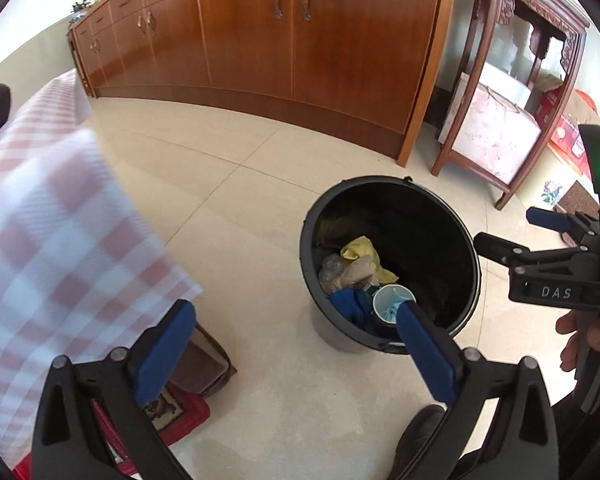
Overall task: Collect trash
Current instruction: 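Move both tools back toward the table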
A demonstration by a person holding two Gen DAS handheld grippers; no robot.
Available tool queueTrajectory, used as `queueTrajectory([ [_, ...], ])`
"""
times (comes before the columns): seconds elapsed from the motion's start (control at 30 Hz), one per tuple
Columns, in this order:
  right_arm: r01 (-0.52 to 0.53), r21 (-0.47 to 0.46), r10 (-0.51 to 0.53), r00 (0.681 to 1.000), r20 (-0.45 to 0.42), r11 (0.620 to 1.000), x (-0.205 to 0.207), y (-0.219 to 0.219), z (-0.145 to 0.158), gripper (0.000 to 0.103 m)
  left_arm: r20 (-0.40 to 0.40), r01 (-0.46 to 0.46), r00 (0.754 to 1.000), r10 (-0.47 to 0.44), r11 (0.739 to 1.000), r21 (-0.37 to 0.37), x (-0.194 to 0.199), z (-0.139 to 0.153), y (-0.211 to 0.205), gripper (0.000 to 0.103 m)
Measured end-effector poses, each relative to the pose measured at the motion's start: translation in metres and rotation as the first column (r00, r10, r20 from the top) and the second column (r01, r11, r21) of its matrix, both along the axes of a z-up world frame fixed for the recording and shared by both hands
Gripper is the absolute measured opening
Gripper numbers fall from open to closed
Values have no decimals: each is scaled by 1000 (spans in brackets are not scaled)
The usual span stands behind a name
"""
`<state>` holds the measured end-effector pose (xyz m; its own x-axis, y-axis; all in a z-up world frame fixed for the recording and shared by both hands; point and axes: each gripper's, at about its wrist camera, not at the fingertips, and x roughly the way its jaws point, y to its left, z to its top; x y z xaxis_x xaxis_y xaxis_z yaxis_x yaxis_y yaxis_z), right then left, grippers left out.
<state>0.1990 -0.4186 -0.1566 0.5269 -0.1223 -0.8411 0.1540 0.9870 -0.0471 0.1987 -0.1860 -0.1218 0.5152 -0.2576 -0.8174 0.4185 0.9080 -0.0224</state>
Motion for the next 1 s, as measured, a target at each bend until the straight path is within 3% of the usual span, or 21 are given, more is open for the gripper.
queueTrajectory([
  [0.57, -74, 23, 66, 964, 256, 997, -39, 76, 91, 103, 159, -101, 980, 120, 987, -126, -53, 84, 70, 102],
  [0.83, -160, 49, 135, 935, 328, 986, -29, 128, 119, 103, 229, -222, 940, 251, 964, -143, -51, 106, 122, 102],
  [1.0, -238, 61, 203, 916, 346, 969, -19, 169, 131, 103, 232, -333, 902, 363, 929, -160, -50, 107, 170, 102],
])
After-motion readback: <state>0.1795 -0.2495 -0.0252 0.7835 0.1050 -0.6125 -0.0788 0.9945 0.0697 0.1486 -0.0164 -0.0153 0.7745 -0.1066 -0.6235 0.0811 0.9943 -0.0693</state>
